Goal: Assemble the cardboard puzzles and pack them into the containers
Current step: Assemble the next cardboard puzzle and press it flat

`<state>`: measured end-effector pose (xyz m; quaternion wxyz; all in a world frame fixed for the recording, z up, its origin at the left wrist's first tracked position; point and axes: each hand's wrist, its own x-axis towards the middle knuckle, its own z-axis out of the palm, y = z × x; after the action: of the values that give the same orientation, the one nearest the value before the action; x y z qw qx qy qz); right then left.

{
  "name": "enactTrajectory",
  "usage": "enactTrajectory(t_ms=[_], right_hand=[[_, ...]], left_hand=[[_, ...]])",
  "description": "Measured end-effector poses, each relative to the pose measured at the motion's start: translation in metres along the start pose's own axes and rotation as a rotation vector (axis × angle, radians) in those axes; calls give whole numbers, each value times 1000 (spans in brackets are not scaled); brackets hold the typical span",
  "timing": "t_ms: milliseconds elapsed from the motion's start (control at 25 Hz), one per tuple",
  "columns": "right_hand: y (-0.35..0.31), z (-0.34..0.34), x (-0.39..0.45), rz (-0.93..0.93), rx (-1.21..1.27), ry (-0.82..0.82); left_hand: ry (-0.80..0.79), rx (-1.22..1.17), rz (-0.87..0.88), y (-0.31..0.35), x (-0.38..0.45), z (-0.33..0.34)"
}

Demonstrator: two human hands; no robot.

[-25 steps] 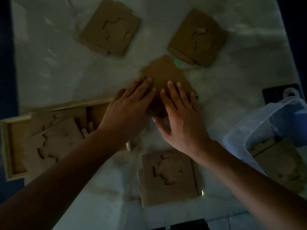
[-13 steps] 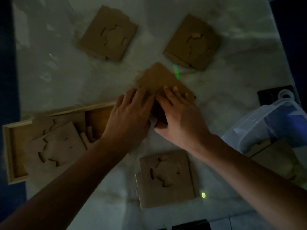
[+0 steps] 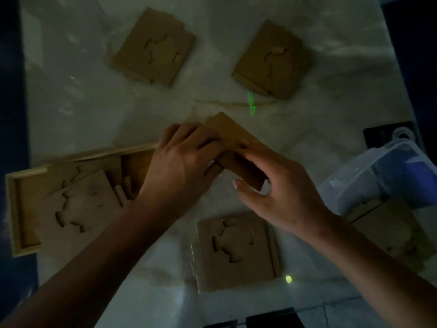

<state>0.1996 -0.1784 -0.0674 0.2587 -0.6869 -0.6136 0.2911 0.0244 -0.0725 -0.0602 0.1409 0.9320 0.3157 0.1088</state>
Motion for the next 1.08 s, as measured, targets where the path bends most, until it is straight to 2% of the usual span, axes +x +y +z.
enactTrajectory(t_ms=[80, 200, 320, 440, 600, 760, 920, 1080], right_hand=[[0, -1, -4, 15, 165, 87], [-6, -5, -6, 134, 474, 195], [-15, -9, -3, 227, 673, 295], [-21, -7, -1, 334, 817, 293], [-23, -1, -3, 457, 854, 274], [-24, 4, -7, 481, 885, 274], [-24, 7, -10, 515, 839, 279], [-24, 14, -16, 556, 821, 232]], left_hand=[[-5, -69, -17, -1, 3, -8], [33, -273, -92, -3, 8, -23], [63, -521, -243, 1, 9, -31], [48, -687, -412, 5, 7, -30], [26, -935, -615, 7, 3, -25], [-6, -1129, -829, 16, -11, -16], [-25, -1406, -940, 24, -35, -14], [-23, -1437, -1056, 31, -53, -11]])
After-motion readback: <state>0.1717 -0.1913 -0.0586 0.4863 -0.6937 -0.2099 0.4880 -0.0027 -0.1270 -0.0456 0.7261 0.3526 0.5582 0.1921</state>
